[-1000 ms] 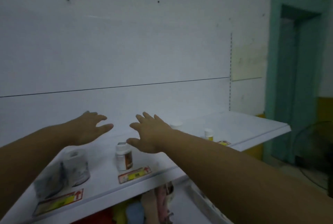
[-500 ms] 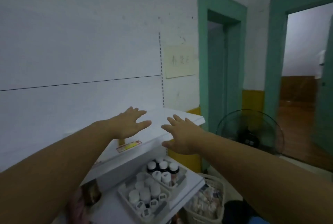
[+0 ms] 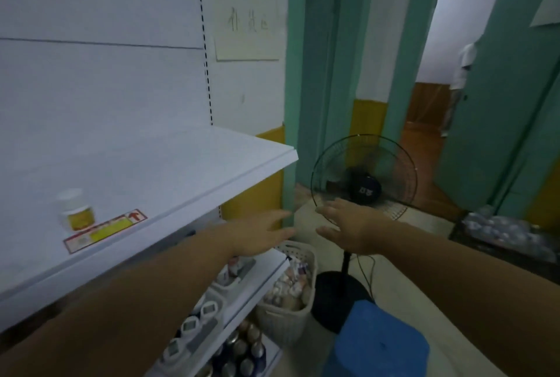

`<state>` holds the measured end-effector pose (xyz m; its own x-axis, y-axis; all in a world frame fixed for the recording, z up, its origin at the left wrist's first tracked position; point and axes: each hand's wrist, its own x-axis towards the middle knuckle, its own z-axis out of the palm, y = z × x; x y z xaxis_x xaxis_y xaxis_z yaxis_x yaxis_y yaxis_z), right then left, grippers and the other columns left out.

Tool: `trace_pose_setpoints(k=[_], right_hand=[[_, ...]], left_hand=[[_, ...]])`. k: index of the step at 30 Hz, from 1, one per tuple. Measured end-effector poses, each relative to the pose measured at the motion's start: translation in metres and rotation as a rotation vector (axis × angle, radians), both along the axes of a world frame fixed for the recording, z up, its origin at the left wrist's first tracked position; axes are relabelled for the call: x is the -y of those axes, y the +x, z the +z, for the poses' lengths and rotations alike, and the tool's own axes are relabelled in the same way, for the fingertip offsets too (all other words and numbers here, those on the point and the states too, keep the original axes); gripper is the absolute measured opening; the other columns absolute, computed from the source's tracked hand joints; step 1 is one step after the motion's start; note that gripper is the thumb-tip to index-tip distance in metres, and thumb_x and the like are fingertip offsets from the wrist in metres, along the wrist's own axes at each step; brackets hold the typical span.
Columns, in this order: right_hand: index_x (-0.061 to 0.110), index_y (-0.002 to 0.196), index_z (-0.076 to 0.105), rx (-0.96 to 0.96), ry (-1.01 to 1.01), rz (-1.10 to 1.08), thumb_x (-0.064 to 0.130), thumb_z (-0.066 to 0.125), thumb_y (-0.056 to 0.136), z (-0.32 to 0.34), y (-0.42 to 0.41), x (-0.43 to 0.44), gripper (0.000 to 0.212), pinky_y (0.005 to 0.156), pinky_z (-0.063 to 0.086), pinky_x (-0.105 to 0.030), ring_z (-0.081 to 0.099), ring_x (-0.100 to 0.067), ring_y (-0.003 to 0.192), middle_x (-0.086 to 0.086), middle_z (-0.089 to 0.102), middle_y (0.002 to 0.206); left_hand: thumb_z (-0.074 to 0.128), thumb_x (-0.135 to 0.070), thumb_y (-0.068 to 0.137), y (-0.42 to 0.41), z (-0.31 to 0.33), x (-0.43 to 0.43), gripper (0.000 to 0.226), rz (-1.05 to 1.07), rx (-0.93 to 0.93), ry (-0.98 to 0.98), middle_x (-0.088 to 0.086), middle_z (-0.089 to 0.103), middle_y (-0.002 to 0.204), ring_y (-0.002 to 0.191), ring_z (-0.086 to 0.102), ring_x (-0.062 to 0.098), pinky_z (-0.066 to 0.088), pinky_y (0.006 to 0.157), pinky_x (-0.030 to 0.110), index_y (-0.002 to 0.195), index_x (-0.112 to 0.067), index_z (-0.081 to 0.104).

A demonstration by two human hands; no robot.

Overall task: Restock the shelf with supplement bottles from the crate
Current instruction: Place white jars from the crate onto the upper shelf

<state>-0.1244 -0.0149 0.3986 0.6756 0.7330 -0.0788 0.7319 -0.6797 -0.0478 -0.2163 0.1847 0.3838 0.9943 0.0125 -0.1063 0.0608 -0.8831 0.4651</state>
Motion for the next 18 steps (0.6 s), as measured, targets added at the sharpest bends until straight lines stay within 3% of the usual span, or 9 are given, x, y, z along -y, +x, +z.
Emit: trace_pose_setpoints(k=[4, 7, 11, 13, 15, 18], right_hand=[[0.021, 0.143, 0.029, -0.097, 0.010, 0.023, 0.051, 0.034, 0.094, -0.046, 0.022, -0.025, 0.057, 0.107, 0.027, -0.036, 0.032, -0.024, 0.135, -0.007, 0.033, 0.150], [0.021, 0.142, 0.032, -0.214, 0.033, 0.093, 0.048, 0.037, 0.095, -0.088, 0.031, -0.059, 0.055, 0.104, 0.033, -0.033, 0.039, -0.023, 0.129, -0.007, 0.039, 0.146], [0.017, 0.140, 0.037, -0.344, 0.159, 0.200, 0.041, 0.044, 0.094, -0.151, 0.037, -0.114, 0.052, 0.094, 0.036, -0.028, 0.051, -0.023, 0.118, -0.008, 0.050, 0.137], [0.013, 0.135, 0.044, -0.410, 0.216, 0.296, 0.031, 0.048, 0.094, -0.177, 0.037, -0.143, 0.045, 0.095, 0.037, -0.029, 0.052, -0.026, 0.116, -0.012, 0.055, 0.130], [0.008, 0.131, 0.048, -0.476, 0.250, 0.369, 0.020, 0.050, 0.092, -0.198, 0.039, -0.172, 0.040, 0.094, 0.040, -0.031, 0.053, -0.029, 0.115, -0.016, 0.057, 0.126], [0.011, 0.138, 0.039, -0.483, 0.249, 0.409, 0.019, 0.049, 0.091, -0.224, 0.048, -0.215, 0.048, 0.096, 0.043, -0.038, 0.050, -0.031, 0.118, -0.013, 0.047, 0.136]], left_hand=[[0.044, -0.054, 0.089, 0.005, -0.067, -0.055, 0.063, 0.232, -0.123, -0.106, 0.006, 0.047, 0.142, 0.111, 0.057, 0.020, 0.045, 0.088, 0.025, 0.144, -0.027, 0.030], [0.054, -0.035, 0.090, 0.010, -0.111, -0.094, 0.047, 0.378, -0.118, -0.132, 0.012, 0.054, 0.134, 0.117, 0.054, 0.024, 0.042, 0.097, 0.029, 0.132, -0.015, 0.047], [0.047, -0.011, 0.095, 0.007, -0.161, -0.141, 0.046, 0.548, -0.143, -0.183, 0.016, 0.039, 0.147, 0.134, 0.038, 0.027, 0.029, 0.110, 0.032, 0.139, -0.001, 0.037], [0.045, -0.004, 0.095, 0.001, -0.179, -0.159, 0.047, 0.639, -0.141, -0.185, 0.016, 0.038, 0.147, 0.131, 0.042, 0.030, 0.036, 0.101, 0.028, 0.140, -0.002, 0.034], [0.048, -0.004, 0.093, 0.002, -0.193, -0.170, 0.045, 0.752, -0.114, -0.210, 0.010, 0.048, 0.133, 0.115, 0.052, 0.028, 0.042, 0.084, 0.026, 0.137, -0.005, 0.040], [0.052, -0.011, 0.092, 0.021, -0.208, -0.180, 0.033, 0.777, -0.137, -0.139, 0.011, 0.057, 0.120, 0.104, 0.057, 0.028, 0.047, 0.086, 0.035, 0.123, 0.000, 0.053]])
